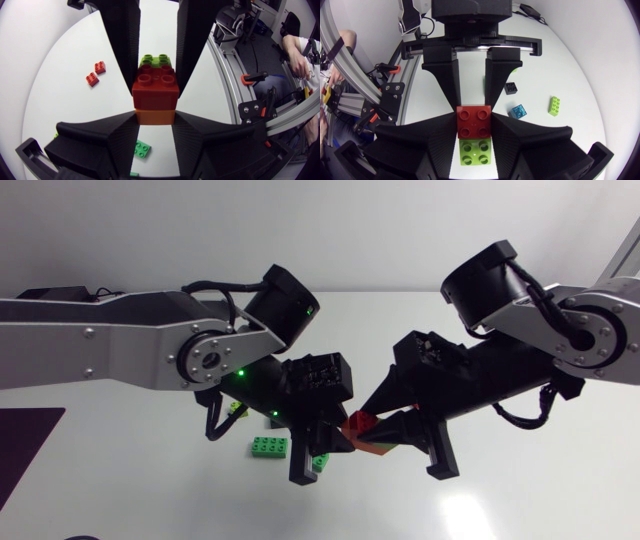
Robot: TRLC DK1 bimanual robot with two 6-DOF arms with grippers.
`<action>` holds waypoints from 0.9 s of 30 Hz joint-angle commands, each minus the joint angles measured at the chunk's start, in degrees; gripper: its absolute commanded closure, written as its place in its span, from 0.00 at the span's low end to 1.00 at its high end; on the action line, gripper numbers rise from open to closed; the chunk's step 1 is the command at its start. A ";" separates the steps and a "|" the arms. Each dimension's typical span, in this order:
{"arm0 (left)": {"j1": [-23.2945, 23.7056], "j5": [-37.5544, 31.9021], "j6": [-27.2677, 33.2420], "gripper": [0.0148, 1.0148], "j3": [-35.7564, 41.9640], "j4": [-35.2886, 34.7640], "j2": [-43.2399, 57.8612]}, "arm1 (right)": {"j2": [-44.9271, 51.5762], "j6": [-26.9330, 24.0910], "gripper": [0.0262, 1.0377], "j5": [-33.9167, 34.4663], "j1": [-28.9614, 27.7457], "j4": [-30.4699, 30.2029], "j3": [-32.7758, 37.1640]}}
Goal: Separate the duplo bricks
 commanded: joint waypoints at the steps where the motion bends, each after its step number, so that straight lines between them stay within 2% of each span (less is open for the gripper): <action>1: -0.51 1.36 -1.40 0.65 -0.39 1.75 0.05 | -0.44 1.40 0.76 -0.99 1.70 1.43 -1.05; 9: -0.69 1.44 -1.66 0.65 -0.39 1.39 -0.74 | -0.97 1.49 0.76 0.07 1.61 1.87 -1.32; 27: -0.86 1.62 -1.93 0.65 -2.15 1.48 -2.41 | -3.08 3.86 0.76 -3.62 -1.11 2.23 0.62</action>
